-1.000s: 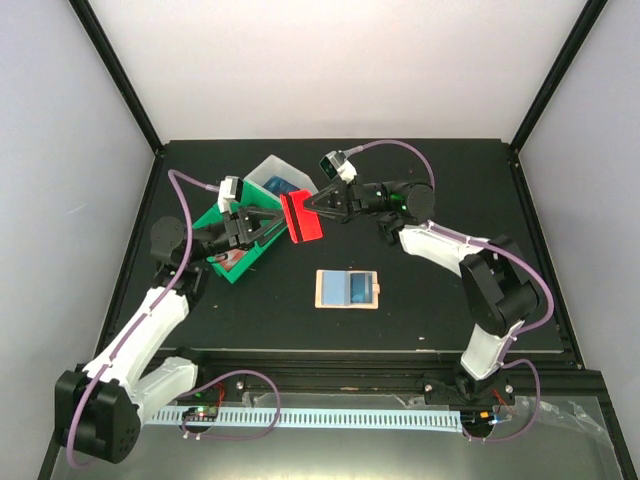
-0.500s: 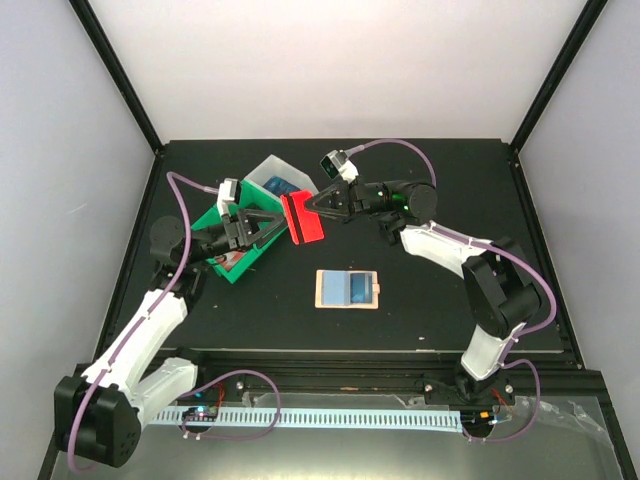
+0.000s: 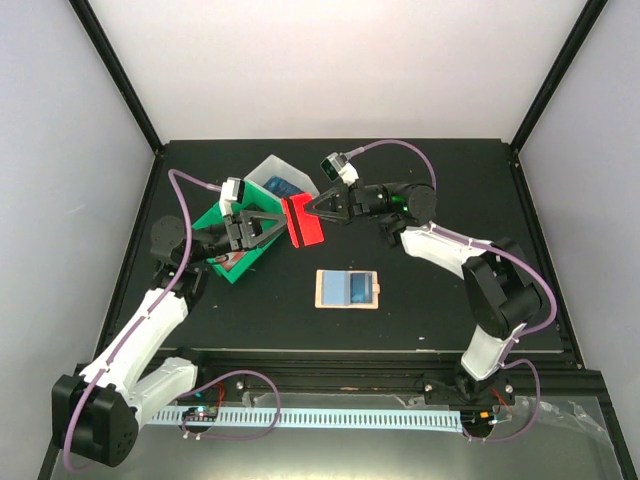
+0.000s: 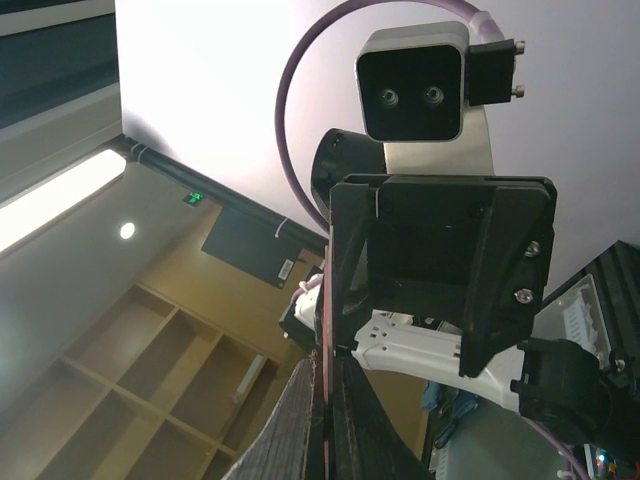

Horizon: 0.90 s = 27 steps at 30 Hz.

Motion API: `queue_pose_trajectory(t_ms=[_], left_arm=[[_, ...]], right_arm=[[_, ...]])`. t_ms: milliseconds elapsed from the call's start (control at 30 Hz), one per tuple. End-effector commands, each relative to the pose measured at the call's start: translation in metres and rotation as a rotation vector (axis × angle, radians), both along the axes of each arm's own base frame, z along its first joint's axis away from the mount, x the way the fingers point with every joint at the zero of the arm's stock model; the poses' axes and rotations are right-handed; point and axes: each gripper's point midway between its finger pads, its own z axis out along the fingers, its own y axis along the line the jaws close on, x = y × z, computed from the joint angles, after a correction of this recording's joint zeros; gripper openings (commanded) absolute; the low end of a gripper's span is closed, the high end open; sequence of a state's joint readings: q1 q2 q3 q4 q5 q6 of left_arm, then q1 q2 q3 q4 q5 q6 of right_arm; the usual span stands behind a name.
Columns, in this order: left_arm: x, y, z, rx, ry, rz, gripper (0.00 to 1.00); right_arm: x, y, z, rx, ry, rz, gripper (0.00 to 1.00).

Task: Put the credit cards into the card holder
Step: Pick up the credit card from the storage box.

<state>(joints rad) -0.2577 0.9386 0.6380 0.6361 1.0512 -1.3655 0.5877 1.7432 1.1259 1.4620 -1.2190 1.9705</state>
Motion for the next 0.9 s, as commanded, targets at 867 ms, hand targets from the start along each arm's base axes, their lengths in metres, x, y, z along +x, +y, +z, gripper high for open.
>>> queue_pose_trajectory(t_ms=[867], left_arm=[[0.026,-0.013,-0.047,0.234,0.057,0.053,0.28]], right_arm=[[-0.006,-0.003,0.003,-0.011,-0.068,-0.049,0.01]])
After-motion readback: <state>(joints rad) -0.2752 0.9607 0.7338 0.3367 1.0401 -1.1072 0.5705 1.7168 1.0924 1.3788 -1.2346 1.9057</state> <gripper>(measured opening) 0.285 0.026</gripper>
